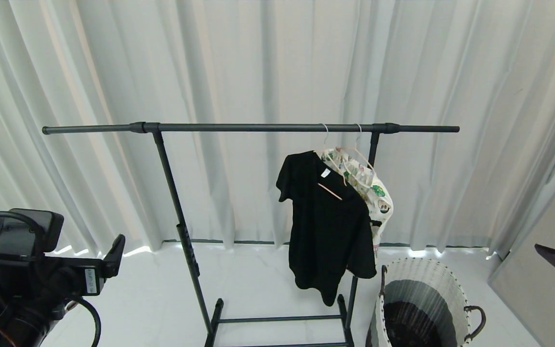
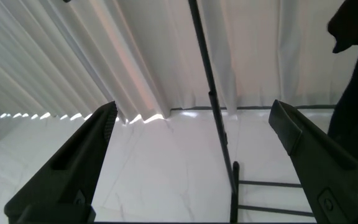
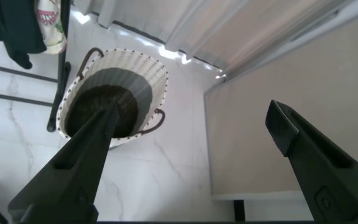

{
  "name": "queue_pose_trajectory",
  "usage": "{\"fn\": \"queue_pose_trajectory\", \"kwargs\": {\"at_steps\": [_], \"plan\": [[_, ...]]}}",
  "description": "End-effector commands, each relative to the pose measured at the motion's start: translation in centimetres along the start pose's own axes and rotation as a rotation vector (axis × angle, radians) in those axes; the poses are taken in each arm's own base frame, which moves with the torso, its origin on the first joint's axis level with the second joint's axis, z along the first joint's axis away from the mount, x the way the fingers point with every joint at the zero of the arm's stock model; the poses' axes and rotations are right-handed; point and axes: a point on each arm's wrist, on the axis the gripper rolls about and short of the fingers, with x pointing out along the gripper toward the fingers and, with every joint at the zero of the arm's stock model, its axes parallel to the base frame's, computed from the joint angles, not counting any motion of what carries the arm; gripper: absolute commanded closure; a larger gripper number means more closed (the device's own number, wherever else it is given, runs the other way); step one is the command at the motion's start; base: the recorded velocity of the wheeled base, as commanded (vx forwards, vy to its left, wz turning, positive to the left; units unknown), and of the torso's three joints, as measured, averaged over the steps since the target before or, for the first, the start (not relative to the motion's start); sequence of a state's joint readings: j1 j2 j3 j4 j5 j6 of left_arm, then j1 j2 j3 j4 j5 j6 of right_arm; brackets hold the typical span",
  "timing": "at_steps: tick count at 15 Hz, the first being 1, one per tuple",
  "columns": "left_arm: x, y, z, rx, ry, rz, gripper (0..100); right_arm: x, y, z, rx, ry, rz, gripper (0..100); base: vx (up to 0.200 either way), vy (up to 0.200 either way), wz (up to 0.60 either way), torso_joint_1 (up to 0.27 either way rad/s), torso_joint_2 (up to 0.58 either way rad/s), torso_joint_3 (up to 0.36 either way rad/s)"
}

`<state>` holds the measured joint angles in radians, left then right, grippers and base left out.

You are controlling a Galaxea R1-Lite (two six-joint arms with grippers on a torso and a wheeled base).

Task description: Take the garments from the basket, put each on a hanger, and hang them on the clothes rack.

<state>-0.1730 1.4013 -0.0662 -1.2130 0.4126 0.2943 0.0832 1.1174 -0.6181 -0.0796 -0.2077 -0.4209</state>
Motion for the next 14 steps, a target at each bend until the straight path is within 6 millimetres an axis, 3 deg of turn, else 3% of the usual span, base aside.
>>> {"fn": "queue_pose_trajectory", "kwargs": {"at_steps": [1, 9, 14], "plan": [[0.0, 0.1, 0.0, -0.001, -0.001, 0.005, 0, -0.1, 0.0, 0.0, -0.001, -0.003, 0.000, 0, 0.000, 0.000, 0.00, -0.173, 0.39, 0.198], [0.4, 1.1, -0.3, -0.008, 0.014, 0.032, 0, -0.4, -0.1, -0.1, 0.003, -0.010, -0.006, 0, 0.000, 0.000, 0.00, -0.249, 0.53, 0.281], [-1.0, 1.5, -0.9, -0.010, 0.015, 0.044, 0, -1.0, 0.1, -0.9, 0.005, -0.011, -0.006, 0, 0.000, 0.000, 0.00, -0.230, 0.52, 0.292]]}}
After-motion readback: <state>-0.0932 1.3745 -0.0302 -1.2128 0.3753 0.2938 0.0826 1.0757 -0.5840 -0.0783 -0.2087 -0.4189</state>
